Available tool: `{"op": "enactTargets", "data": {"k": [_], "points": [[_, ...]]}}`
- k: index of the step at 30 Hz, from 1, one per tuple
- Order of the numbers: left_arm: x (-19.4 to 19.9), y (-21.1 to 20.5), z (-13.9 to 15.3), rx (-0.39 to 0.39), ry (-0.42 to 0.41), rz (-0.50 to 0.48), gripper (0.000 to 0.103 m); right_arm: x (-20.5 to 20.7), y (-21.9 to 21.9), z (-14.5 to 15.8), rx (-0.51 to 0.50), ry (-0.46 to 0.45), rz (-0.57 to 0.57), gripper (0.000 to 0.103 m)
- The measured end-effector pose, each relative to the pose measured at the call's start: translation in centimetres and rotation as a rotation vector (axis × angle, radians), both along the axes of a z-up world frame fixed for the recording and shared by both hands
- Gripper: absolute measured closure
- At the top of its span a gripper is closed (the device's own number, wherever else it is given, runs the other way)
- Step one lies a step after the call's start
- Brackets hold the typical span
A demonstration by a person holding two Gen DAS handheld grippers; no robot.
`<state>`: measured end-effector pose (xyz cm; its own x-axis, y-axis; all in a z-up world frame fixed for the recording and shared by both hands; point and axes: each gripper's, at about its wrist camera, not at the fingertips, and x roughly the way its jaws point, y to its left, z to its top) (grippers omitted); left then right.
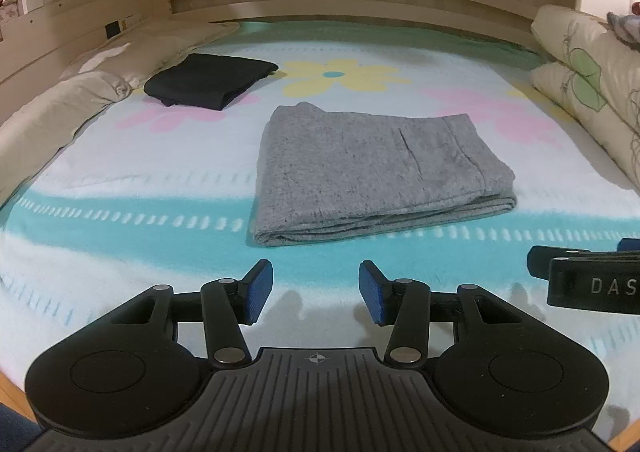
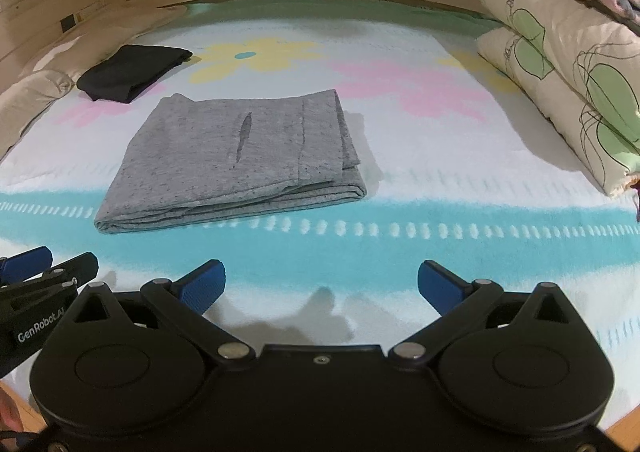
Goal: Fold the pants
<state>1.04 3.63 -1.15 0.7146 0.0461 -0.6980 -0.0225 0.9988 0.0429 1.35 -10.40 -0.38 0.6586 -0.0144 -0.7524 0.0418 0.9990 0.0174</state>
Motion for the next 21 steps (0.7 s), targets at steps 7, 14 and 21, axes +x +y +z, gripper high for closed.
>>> {"op": "enactTargets", "data": {"k": [7,14,21], "points": [[-0.04,-0.1,-0.04,0.0,0.001,-0.001,0.057,0.09,0.05,-0.15,-0.013,0.008,-0.003,0.001],[-0.02,-0.18,-0.05,0.001,0.002,-0.005,0.057,0.18,0.44,-0.3,-0.031,0.014,0.006,0.001],[-0.03,-0.24,-0.06,0.003,0.003,-0.01,0.057,0.19,0.43,-0.31,-0.027,0.018,0.003,0.001]]}}
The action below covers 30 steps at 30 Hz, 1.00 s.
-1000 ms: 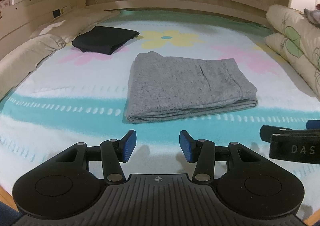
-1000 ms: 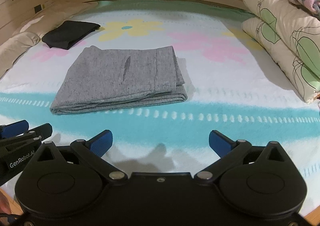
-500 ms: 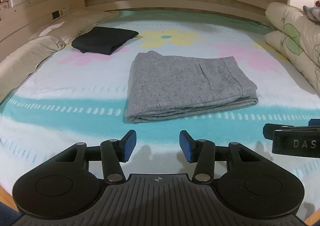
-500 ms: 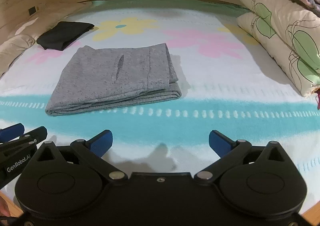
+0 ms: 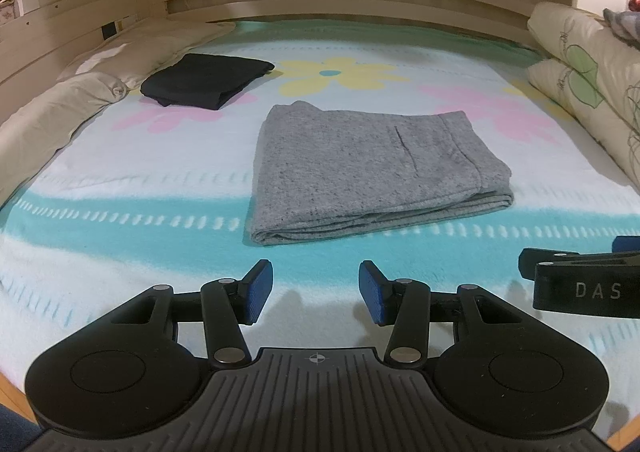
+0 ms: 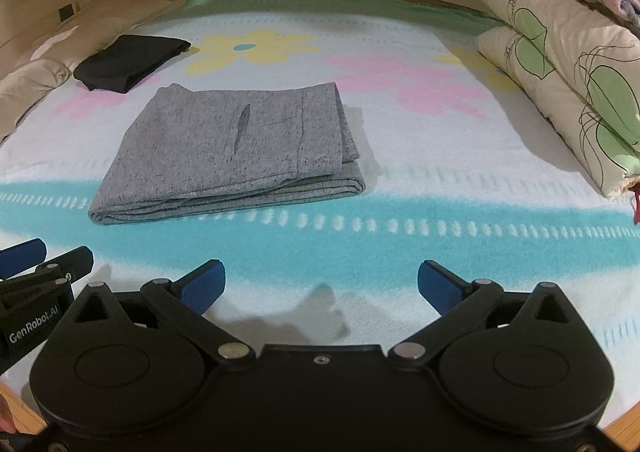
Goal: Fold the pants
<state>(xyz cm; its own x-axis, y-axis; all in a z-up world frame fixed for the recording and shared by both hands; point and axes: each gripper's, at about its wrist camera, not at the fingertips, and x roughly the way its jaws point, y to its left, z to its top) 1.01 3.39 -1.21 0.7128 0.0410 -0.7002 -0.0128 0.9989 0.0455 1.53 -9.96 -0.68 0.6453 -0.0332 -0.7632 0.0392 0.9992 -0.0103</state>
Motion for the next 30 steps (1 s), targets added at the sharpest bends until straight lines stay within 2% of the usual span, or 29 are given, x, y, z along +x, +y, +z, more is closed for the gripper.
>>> {"op": "enactTargets", "data": {"k": [30], "points": [[0.1,-0.08,0.01,0.008,0.004,-0.019,0.057,0.07,0.1,-0.18,0.007,0.013,-0.006,0.001]]}}
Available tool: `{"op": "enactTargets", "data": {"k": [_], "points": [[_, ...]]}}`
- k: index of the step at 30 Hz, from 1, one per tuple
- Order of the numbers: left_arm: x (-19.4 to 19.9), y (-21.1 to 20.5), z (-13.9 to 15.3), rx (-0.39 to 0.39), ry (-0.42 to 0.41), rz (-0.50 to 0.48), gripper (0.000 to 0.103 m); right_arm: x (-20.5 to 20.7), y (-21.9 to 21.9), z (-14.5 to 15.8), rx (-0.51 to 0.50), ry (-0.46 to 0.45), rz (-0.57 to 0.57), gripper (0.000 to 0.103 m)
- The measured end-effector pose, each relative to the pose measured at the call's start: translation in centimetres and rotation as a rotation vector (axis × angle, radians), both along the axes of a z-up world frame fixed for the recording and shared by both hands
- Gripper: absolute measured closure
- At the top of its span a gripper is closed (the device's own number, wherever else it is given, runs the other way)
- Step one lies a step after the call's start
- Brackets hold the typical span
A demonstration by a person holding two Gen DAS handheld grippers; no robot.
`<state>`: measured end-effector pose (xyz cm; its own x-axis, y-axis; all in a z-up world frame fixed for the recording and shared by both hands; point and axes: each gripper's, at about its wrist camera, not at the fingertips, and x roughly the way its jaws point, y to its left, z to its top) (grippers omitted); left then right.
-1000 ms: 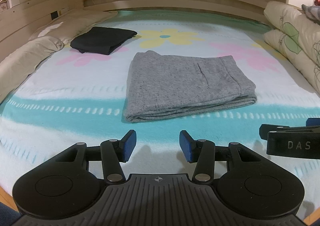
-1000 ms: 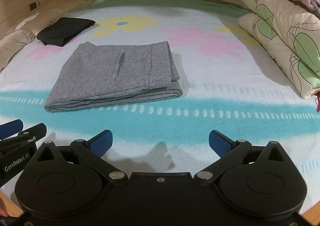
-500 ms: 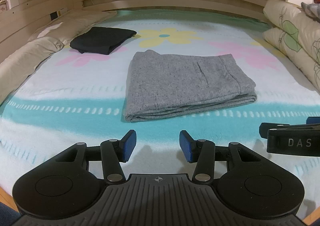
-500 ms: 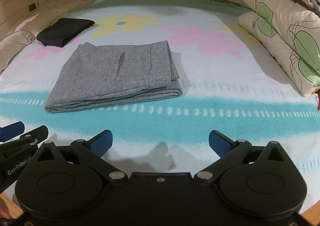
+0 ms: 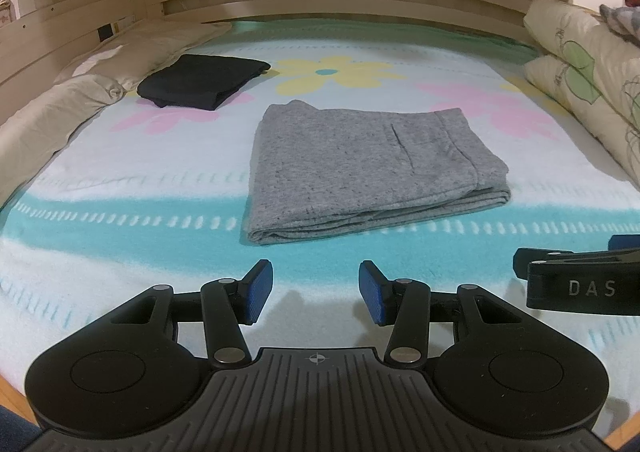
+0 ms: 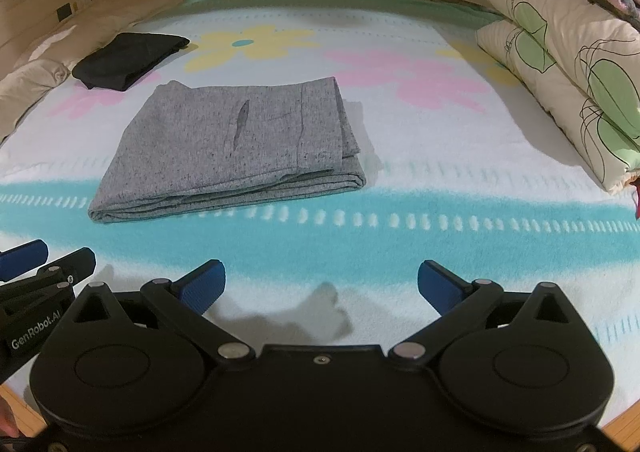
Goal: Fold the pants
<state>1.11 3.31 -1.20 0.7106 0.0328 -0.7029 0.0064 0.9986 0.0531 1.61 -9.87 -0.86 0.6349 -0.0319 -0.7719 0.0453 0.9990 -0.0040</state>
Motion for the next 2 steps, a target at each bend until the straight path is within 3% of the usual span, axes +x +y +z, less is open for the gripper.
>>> {"op": "enactTargets", "data": {"k": [2], "points": [[-0.03,-0.09,0.02,0.002,0.0,0.001,0.057,0.01,0.01,-0.04,-0.002,0.0,0.0,0.001]]}}
